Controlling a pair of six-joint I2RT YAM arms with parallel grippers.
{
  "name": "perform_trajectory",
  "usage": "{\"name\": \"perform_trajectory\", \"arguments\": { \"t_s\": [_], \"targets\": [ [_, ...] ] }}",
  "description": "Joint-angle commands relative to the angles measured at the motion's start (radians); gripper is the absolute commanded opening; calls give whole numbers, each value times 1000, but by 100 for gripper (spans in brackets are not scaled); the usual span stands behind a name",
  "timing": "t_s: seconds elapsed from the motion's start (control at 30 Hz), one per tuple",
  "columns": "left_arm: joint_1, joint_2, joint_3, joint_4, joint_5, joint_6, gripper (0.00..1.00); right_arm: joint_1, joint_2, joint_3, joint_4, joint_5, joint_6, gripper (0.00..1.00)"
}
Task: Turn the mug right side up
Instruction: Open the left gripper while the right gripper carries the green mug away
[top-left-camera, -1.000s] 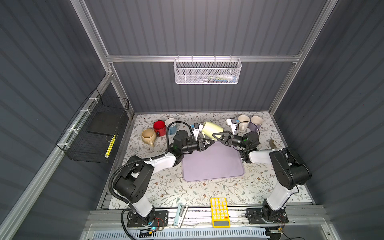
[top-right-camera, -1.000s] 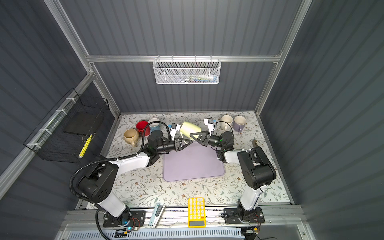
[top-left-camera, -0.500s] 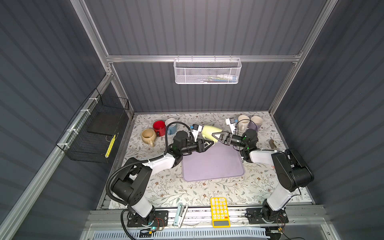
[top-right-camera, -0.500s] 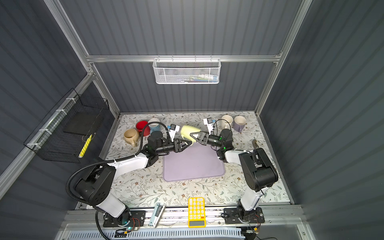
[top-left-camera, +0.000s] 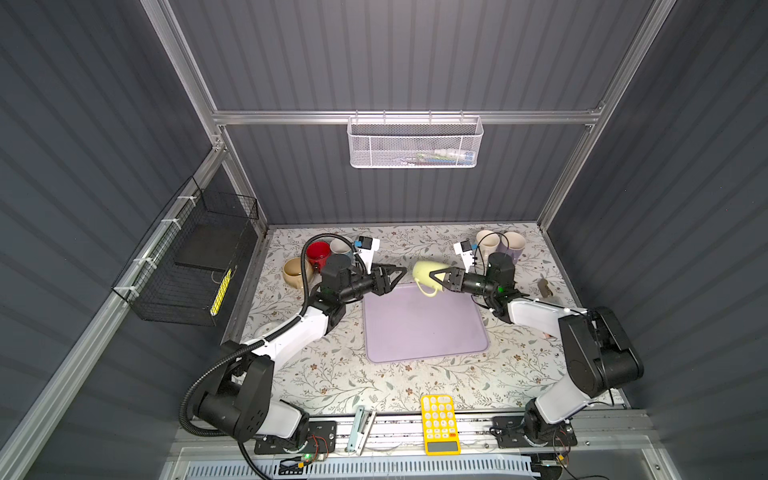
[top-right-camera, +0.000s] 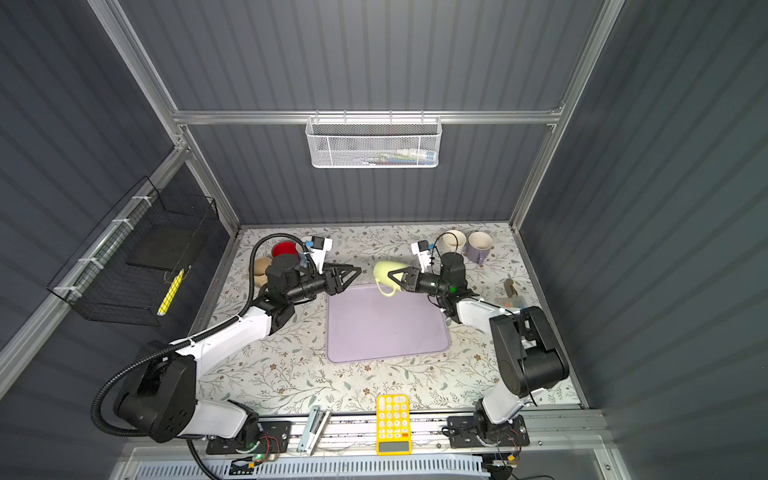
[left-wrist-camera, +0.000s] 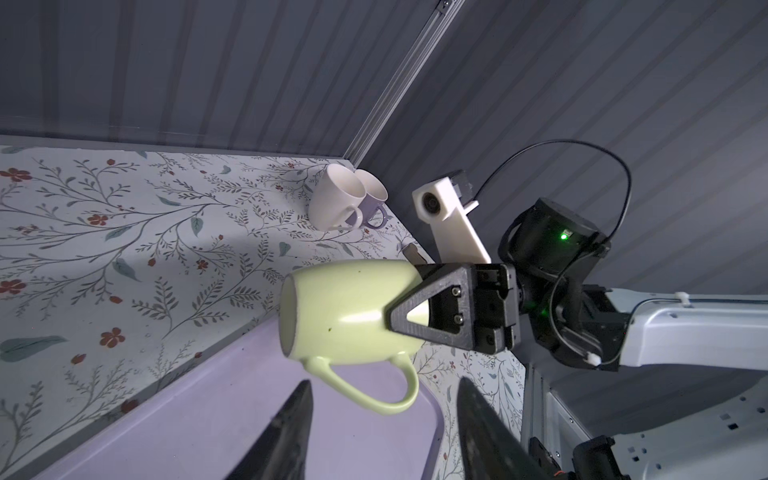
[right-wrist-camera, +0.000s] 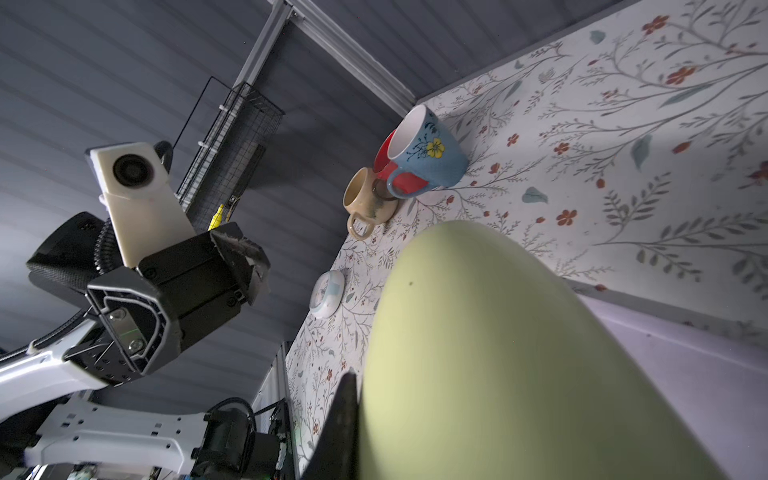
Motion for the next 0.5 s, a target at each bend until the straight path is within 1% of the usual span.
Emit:
{"name": "perform_trajectory", "arguments": {
  "t_s": [0.0,0.2,0.47],
  "targets": [
    [14,-38,15,-94,-23,78,56,2,-66,75,-160,82,-160,0],
    [22,-53,18,-138,-37,111,56,1,-112,132,-367,208,-265,0],
    [25,-77,13,-181,-57,144,56,-16,-167,172,-516,340,-329,0]
  ]
}}
